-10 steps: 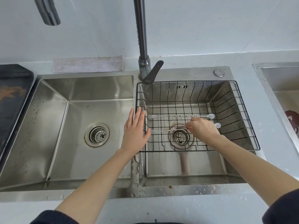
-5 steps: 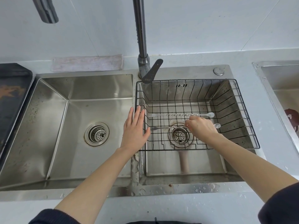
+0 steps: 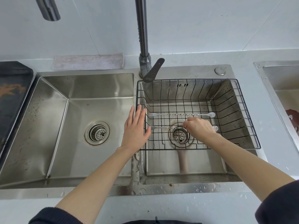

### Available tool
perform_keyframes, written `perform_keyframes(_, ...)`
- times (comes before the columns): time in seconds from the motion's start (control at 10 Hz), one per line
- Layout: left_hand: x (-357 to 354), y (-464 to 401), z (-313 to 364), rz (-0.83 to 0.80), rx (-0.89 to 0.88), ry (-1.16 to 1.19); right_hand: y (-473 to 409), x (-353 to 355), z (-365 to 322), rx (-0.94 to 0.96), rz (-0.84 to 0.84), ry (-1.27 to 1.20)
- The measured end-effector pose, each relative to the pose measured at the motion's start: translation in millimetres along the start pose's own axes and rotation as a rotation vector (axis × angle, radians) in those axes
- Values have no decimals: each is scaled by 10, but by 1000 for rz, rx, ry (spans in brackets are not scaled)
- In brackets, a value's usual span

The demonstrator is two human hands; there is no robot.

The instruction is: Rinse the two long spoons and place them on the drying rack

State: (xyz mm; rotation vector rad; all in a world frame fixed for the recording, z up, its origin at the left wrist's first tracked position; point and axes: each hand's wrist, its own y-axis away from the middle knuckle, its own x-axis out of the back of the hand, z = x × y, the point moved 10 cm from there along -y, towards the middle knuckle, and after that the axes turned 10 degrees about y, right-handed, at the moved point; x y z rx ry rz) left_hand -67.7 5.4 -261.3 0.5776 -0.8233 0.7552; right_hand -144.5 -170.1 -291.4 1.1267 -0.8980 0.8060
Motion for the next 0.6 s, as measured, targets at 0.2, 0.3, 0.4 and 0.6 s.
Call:
perform_keyframes(0.2,-10,11,-1,-23,8,-38,20,54,6,-18,-12,-33)
perform_keyframes(0.3,10,11,6,-43,7,-87,34,156,8,-23,11,-50)
perform_keyframes(0.4,46,8,19,-75,15,-136,45,293,49,-57,6,-122)
perform_keyframes(0.6,339,-71,203,-6,-23,-166,86,640,-19,-29,17,-151)
